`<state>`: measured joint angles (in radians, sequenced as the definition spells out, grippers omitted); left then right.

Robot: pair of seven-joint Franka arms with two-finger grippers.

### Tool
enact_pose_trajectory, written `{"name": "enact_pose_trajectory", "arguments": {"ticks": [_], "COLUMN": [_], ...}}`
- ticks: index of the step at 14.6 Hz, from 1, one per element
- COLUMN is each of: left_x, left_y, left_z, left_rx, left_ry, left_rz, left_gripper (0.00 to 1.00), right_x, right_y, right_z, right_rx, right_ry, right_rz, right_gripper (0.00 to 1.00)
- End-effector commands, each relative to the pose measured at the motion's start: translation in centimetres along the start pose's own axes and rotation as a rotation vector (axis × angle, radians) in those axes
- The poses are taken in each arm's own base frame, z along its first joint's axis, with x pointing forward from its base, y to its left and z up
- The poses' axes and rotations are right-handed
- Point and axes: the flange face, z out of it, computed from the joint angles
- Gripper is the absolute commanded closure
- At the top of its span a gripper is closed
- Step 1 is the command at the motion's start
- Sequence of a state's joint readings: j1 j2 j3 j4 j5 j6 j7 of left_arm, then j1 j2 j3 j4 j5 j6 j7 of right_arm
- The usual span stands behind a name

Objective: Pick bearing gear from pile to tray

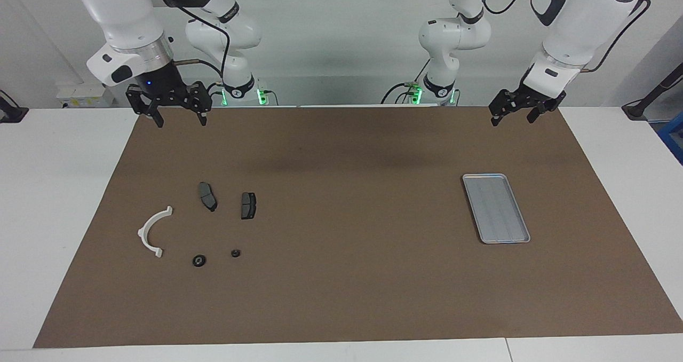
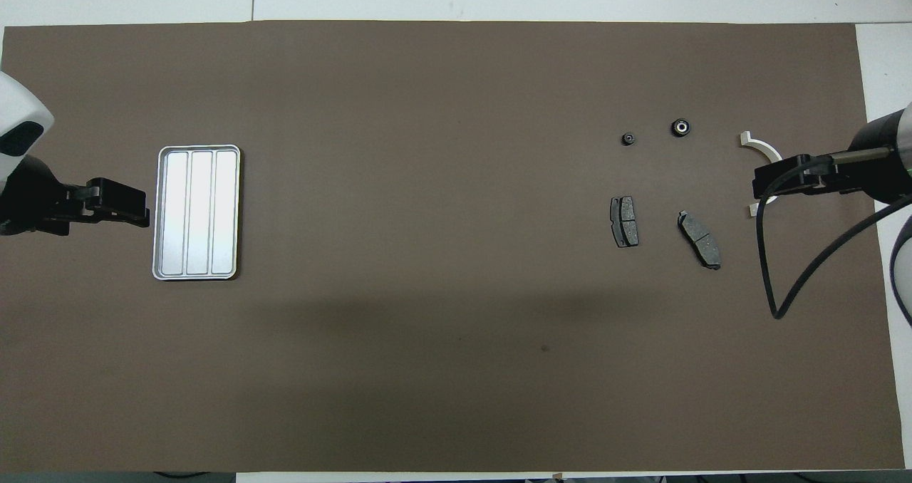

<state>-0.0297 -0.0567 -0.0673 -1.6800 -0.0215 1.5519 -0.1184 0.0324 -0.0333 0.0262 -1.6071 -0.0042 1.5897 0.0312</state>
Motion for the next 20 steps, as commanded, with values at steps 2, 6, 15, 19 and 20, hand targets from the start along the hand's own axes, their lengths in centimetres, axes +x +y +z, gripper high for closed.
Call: {"name": "enact_pose_trajectory", "arguments": {"ticks": [2,6,15,19,20], "left_x": [-0.4,-0.4,-0.3,-0.3,-0.4], "left_y": [-0.3,-0.2,-0.3,-0.3,-0.3], "left_z": [-0.1,-0.1,0.0,0.0,0.0], "left_rx": [0.017,0.017,0.017,0.017,0.017], "left_ry": [-0.006,-0.006,-0.008,-0.008,-0.008], "left_rz": [0.004,0.005,0.004,0.004,0.004], "left_gripper": [0.0,0.0,0.0,0.0,0.0], "right_x": [-0.1,-0.4,-0.9,-0.5,0.0], "right_y": [0.1,0.3,0.3,-0.1,-0.1], "right_z": [0.2,-0.3,-0.8,0.7,1.7], "right_rx": [-0.01,0.004,0.007,0.005,0.005], "right_ry": [0.012,0.012,0.015,-0.004,-0.01], "right_rz": [0.007,0.009,-0.012,-0.022,-0.019], "right_gripper": [0.0,0.0,0.0,0.0,0.0]}}
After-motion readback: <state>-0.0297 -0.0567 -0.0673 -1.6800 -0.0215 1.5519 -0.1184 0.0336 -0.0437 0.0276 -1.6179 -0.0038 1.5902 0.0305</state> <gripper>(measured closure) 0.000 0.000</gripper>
